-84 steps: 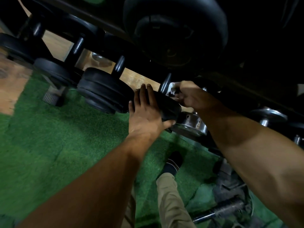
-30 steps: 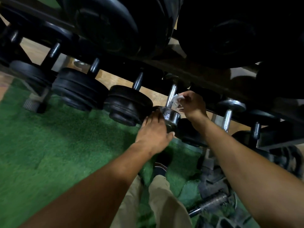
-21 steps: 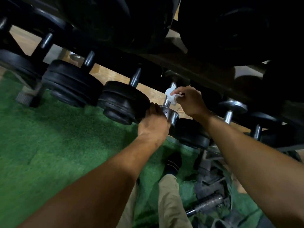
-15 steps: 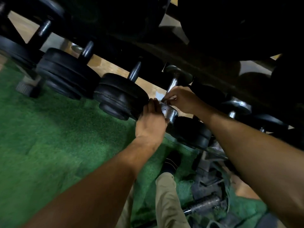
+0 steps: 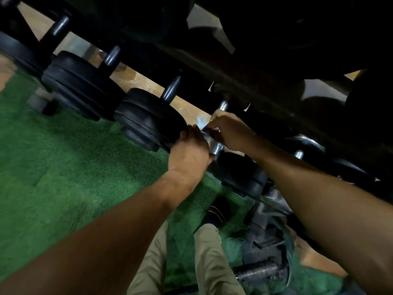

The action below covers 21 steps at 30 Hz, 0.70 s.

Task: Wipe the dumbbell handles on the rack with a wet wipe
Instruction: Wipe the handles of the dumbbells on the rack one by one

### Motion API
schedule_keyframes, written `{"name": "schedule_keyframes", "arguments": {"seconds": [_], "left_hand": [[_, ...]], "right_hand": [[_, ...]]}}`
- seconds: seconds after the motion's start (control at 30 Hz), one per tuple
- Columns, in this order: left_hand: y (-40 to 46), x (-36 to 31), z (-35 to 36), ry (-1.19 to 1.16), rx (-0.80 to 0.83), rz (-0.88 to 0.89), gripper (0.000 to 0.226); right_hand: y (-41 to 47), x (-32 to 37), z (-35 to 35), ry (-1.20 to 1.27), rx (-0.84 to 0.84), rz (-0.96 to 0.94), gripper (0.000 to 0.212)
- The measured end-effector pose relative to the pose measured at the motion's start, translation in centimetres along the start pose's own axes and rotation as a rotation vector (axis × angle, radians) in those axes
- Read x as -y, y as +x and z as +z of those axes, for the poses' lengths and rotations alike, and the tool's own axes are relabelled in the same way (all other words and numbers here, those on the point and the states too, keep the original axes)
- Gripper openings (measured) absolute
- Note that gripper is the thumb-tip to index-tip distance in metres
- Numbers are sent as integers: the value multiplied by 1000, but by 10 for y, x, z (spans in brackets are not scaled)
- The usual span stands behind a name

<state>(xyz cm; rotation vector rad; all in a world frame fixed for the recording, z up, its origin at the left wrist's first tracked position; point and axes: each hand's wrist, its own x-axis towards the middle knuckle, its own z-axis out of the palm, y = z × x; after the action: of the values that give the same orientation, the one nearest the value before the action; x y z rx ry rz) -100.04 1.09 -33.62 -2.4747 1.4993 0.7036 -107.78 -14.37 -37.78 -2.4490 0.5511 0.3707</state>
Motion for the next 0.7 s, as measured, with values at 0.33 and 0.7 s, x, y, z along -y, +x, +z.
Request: {"name": "schedule_keyframes", "arguments": {"seconds": [0.33,0.7], "left_hand": [[5,-4,-28,177,33,82,56],[6,-2,-23,143,-10,78,54]], "right_hand": [[3,-1,-20,-97,-135,56,26],[2,-9,-12,-67,-81,29,29]]}}
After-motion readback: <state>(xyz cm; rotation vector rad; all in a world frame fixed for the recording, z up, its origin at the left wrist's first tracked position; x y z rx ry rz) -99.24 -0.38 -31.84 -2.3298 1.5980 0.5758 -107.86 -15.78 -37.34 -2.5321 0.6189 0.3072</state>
